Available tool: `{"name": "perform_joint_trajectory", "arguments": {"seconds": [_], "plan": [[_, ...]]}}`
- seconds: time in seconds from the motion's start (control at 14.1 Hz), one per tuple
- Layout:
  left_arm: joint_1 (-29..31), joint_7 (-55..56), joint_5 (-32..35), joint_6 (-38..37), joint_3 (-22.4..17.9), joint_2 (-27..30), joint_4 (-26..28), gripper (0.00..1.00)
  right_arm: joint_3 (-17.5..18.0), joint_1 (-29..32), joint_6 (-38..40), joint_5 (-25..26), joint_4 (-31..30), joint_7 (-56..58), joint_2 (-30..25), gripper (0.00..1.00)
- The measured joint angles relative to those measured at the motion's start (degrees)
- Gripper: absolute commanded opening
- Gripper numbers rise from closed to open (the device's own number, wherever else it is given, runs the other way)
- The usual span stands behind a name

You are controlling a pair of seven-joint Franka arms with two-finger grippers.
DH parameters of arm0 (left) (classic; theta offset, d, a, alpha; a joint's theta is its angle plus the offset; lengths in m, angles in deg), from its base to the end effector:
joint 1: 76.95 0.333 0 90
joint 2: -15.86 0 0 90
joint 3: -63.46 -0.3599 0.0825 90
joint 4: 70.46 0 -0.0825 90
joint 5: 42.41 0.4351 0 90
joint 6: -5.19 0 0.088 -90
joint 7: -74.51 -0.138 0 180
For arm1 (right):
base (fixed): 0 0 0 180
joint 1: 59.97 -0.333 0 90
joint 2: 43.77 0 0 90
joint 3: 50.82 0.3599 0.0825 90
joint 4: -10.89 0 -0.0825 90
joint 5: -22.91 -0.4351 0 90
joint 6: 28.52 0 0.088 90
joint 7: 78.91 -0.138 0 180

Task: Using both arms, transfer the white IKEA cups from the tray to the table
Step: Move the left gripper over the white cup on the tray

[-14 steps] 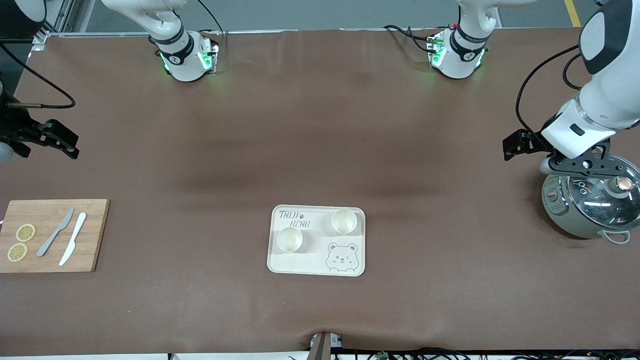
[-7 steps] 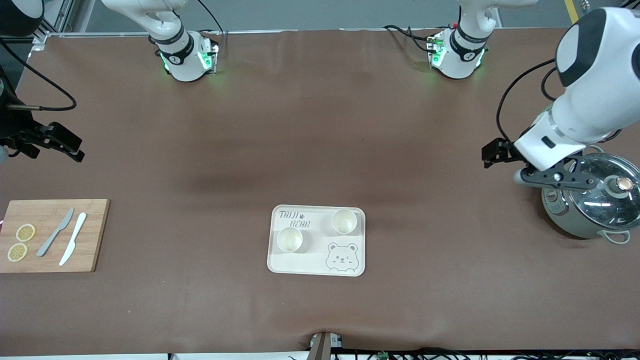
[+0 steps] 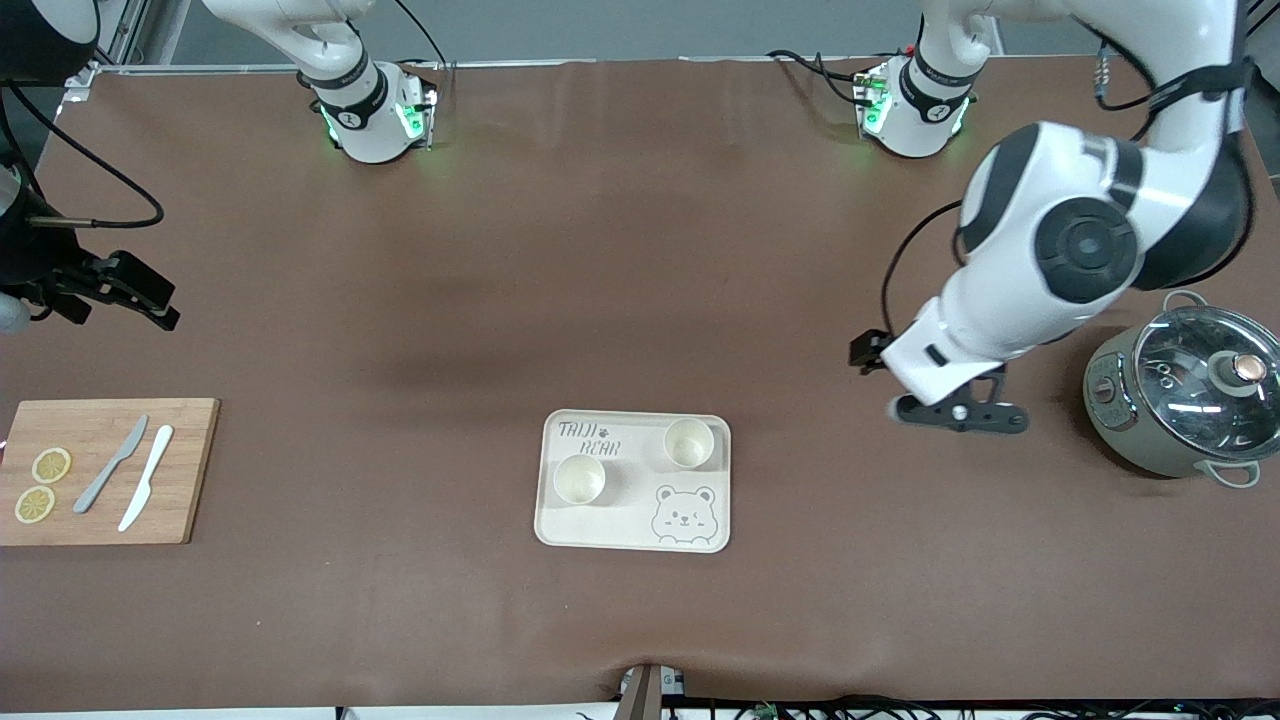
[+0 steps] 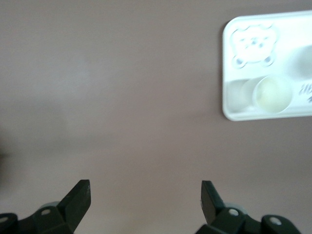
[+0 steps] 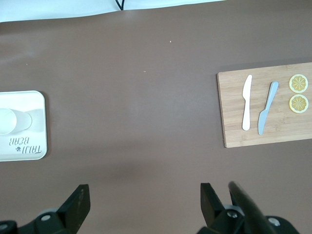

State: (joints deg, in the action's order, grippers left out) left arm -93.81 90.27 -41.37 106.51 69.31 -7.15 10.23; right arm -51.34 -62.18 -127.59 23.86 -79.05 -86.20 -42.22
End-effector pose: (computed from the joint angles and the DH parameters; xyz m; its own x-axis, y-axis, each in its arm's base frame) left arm 0.6885 -0.2735 0.4688 0.9921 -0.1178 -0.0441 -0.1174 -0.9930 0.0106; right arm 0.6345 0.0168 0.6365 0.9865 -0.0952 0.1330 -0.0960 -0.9954 -0.0001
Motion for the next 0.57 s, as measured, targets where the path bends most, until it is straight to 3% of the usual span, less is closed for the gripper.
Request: {"name": "perform_joint_trajectory", "arguments": {"seconds": [0.21,0.57], "plan": [[-2.1,3.5,0.0,5.3,0.0,-3.4,-3.0,1.00,0.0,0.0,0.4,0.0,0.0,-0.2,0.0,1.00],[-3.4,4.6,0.0,6.3,0.0,-8.5,-7.5,1.00,-0.3,0.0,0.6,0.0,0.0,-0.2,0.0,1.00]]}}
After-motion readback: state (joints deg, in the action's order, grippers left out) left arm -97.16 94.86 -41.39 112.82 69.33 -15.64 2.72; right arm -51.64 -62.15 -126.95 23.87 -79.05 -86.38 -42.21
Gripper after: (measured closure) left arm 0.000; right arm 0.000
